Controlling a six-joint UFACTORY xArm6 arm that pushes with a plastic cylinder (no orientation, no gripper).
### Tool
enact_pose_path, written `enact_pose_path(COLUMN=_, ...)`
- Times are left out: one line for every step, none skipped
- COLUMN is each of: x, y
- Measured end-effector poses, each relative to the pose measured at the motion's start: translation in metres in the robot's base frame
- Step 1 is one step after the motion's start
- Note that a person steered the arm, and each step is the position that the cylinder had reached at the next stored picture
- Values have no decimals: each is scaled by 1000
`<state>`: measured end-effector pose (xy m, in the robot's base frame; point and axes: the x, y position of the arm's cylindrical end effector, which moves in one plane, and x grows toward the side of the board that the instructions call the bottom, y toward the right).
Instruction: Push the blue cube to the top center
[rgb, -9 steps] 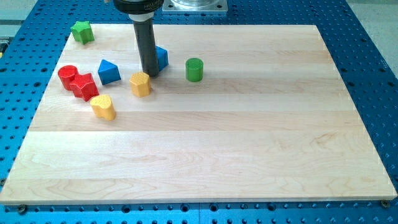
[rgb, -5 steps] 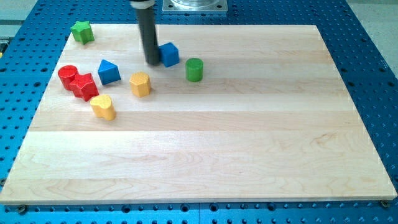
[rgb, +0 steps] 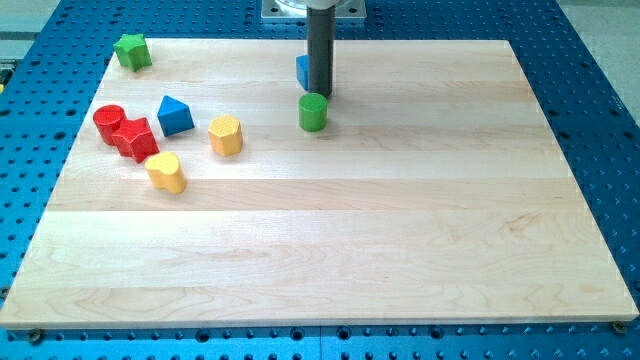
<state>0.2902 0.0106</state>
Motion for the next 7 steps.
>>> enact_pose_path(x=-20, y=6)
enact_pose_path(x=-6, y=6)
enact_pose_path(x=14, y=-30)
enact_pose_path(x=14, y=-50)
enact_pose_path(x=-14, y=-21)
enact_pose_path(x=-29, y=-1)
enact_pose_path(x=-29, y=1)
